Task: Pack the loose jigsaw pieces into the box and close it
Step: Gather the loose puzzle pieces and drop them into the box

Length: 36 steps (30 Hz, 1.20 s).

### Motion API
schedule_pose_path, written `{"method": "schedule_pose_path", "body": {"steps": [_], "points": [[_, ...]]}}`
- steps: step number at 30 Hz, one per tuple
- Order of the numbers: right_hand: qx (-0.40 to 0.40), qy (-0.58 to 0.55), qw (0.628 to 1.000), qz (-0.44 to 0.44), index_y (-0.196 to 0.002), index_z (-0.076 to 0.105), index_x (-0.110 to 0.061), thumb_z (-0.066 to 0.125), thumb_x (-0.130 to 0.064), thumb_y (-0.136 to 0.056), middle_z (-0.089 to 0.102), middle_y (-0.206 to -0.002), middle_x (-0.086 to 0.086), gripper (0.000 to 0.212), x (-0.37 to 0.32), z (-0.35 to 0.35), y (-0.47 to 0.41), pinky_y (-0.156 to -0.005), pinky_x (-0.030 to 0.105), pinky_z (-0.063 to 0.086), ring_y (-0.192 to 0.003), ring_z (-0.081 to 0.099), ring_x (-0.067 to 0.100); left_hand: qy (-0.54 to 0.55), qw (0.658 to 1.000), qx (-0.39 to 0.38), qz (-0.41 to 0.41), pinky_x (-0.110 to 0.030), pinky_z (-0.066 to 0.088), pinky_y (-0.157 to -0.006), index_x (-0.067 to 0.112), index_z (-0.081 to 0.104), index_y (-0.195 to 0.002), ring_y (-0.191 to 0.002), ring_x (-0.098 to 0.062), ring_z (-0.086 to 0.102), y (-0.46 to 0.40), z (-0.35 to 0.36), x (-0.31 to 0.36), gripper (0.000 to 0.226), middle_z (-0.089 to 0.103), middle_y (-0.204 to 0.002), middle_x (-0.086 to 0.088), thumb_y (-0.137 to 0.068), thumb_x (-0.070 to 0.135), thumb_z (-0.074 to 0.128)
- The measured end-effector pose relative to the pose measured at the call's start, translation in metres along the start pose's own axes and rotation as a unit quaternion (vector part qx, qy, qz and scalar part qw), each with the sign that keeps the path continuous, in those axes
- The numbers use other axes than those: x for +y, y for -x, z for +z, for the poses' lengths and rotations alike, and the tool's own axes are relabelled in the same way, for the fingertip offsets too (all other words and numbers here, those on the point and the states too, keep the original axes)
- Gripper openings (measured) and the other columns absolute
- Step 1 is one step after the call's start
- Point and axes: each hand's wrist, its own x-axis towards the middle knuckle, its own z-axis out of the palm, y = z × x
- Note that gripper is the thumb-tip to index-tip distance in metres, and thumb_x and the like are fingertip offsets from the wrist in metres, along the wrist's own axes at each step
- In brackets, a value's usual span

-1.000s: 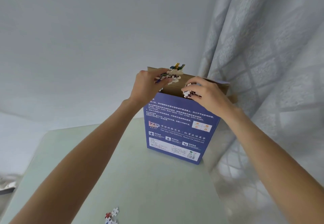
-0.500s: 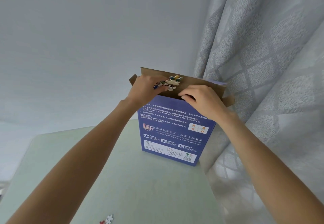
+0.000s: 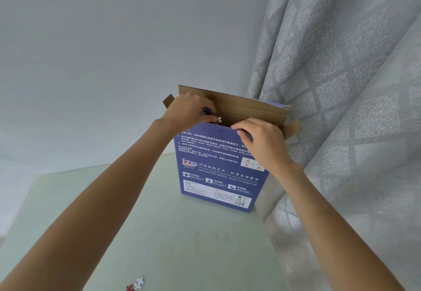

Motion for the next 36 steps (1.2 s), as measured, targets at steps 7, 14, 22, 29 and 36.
{"method": "schedule_pose_path", "body": {"steps": [7, 14, 22, 29, 36], "points": [[-0.009, 0.012, 1.000, -0.005, -0.097, 0.071, -0.014, 0.062, -0.010, -0.087, 0.071, -0.093, 0.000, 0.015, -0.003, -0.002, -0.002, -0.064, 0.026, 0.054, -0.082, 0.066, 0.016, 0.040, 0.999, 0.036, 0.000, -0.025, 0.047, -0.068, 0.014, 0.073, -0.092, -0.072, -0.012, 0.059, 0.006, 0.003, 0.000, 0.014, 0.069, -0.086, -0.003, -0.083, 0.022, 0.067], [-0.010, 0.034, 0.999, -0.006, -0.099, 0.071, -0.014, 0.063, -0.010, -0.087, 0.071, -0.093, 0.001, 0.015, -0.006, -0.003, 0.000, -0.064, 0.024, 0.052, -0.081, 0.066, 0.018, 0.022, 0.998, 0.055, 0.008, -0.031, 0.052, -0.072, 0.015, 0.071, -0.097, -0.081, -0.018, 0.066, 0.015, 0.002, 0.002, 0.018, 0.072, -0.088, 0.000, -0.088, 0.009, 0.056], [0.016, 0.064, 0.997, -0.036, -0.105, 0.068, -0.012, 0.060, -0.011, -0.088, 0.069, -0.097, 0.002, 0.019, -0.014, -0.004, 0.001, -0.068, 0.028, 0.053, -0.085, 0.065, 0.019, -0.097, 0.971, 0.184, 0.120, -0.019, 0.036, -0.049, 0.019, 0.070, -0.087, -0.061, -0.018, 0.060, 0.040, 0.006, 0.000, 0.016, 0.067, -0.068, 0.004, -0.089, 0.025, 0.055], [0.135, -0.014, 0.986, -0.093, -0.107, 0.068, -0.010, 0.052, -0.010, -0.093, 0.070, -0.094, 0.000, 0.022, -0.068, 0.010, 0.038, -0.082, 0.029, 0.046, -0.091, 0.061, 0.020, 0.029, 0.961, 0.273, -0.020, -0.022, 0.049, -0.062, 0.020, 0.070, -0.099, -0.078, -0.009, 0.063, 0.143, 0.014, 0.015, 0.019, 0.071, -0.085, 0.007, -0.089, 0.026, 0.055], [-0.064, -0.100, 0.992, -0.051, -0.102, 0.068, -0.012, 0.053, -0.008, -0.087, 0.069, -0.088, 0.002, 0.021, -0.132, 0.097, 0.160, -0.083, 0.033, 0.046, -0.094, 0.058, 0.024, 0.202, 0.888, 0.137, -0.390, -0.027, 0.054, -0.073, 0.032, 0.068, -0.093, -0.074, 0.001, 0.065, 0.329, 0.054, 0.012, 0.019, 0.071, -0.078, 0.016, -0.083, 0.036, 0.053]]}}
